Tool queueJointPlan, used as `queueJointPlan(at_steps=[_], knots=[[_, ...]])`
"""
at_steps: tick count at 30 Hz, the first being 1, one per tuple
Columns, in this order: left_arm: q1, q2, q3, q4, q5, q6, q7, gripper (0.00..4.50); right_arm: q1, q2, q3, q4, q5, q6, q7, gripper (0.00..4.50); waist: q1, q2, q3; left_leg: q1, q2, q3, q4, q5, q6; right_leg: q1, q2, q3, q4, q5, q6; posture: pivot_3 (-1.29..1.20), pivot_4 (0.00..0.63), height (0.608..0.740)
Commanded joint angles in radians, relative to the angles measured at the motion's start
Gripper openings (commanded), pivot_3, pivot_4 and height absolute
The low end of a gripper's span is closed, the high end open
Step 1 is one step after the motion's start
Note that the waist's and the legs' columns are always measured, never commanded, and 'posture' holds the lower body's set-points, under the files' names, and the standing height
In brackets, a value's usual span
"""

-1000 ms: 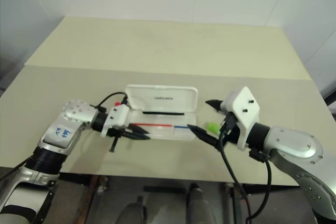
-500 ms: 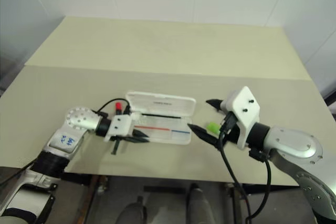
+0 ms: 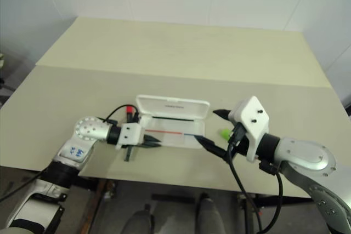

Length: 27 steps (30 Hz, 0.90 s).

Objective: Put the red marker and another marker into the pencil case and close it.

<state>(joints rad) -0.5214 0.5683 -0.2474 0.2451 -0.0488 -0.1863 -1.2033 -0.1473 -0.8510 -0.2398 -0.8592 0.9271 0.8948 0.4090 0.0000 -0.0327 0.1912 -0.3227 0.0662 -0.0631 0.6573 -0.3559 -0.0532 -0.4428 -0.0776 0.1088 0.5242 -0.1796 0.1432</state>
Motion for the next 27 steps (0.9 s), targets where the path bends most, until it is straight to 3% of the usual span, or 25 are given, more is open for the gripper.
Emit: queueJointPlan(at_steps=[1,4,5,17,27], knots=[[0.015,-0.025,-0.017,-0.016,-0.028,0.031,-0.011,0.02,-0.012,-0.010,-0.005,-0.022,0.001,-0.015,0.001,4.50,0.000,0.000,0.000,0.000,0.000,0.000,0.000,0.000,0.000,0.000,0.000,0.000,0.000,0.000,0.000,0.00,0.150,0.740],[0.020,-0.023,-0.022,-0.035,-0.049,0.063,-0.047,0.02,-0.018,-0.009,0.000,-0.017,-0.004,-0.017,0.000,4.50,0.000,0.000,0.000,0.000,0.000,0.000,0.000,0.000,0.000,0.000,0.000,0.000,0.000,0.000,0.000,0.00,0.150,0.740],[0.021,-0.023,-0.023,-0.039,-0.054,0.070,-0.056,0.57,-0.019,-0.008,0.001,-0.017,-0.005,-0.017,0.000,4.50,-0.001,0.000,0.000,0.000,0.000,0.000,0.000,0.000,0.000,0.000,0.000,0.000,0.000,0.000,0.000,0.00,0.150,0.740],[0.002,-0.026,0.001,-0.069,-0.093,0.139,-0.088,4.47,-0.026,-0.004,0.007,-0.011,-0.017,-0.017,-0.003,4.50,-0.004,0.000,0.000,-0.001,0.000,0.000,0.000,-0.002,0.003,0.000,0.000,0.000,-0.001,0.000,0.000,0.00,0.150,0.740],[-0.021,-0.012,0.016,-0.130,-0.075,0.186,-0.041,4.47,-0.037,-0.007,0.016,-0.002,-0.026,-0.018,0.001,4.50,-0.004,0.000,0.000,-0.001,0.000,0.000,0.000,-0.002,0.003,0.000,0.000,0.000,-0.001,0.000,0.000,0.00,0.150,0.740]])
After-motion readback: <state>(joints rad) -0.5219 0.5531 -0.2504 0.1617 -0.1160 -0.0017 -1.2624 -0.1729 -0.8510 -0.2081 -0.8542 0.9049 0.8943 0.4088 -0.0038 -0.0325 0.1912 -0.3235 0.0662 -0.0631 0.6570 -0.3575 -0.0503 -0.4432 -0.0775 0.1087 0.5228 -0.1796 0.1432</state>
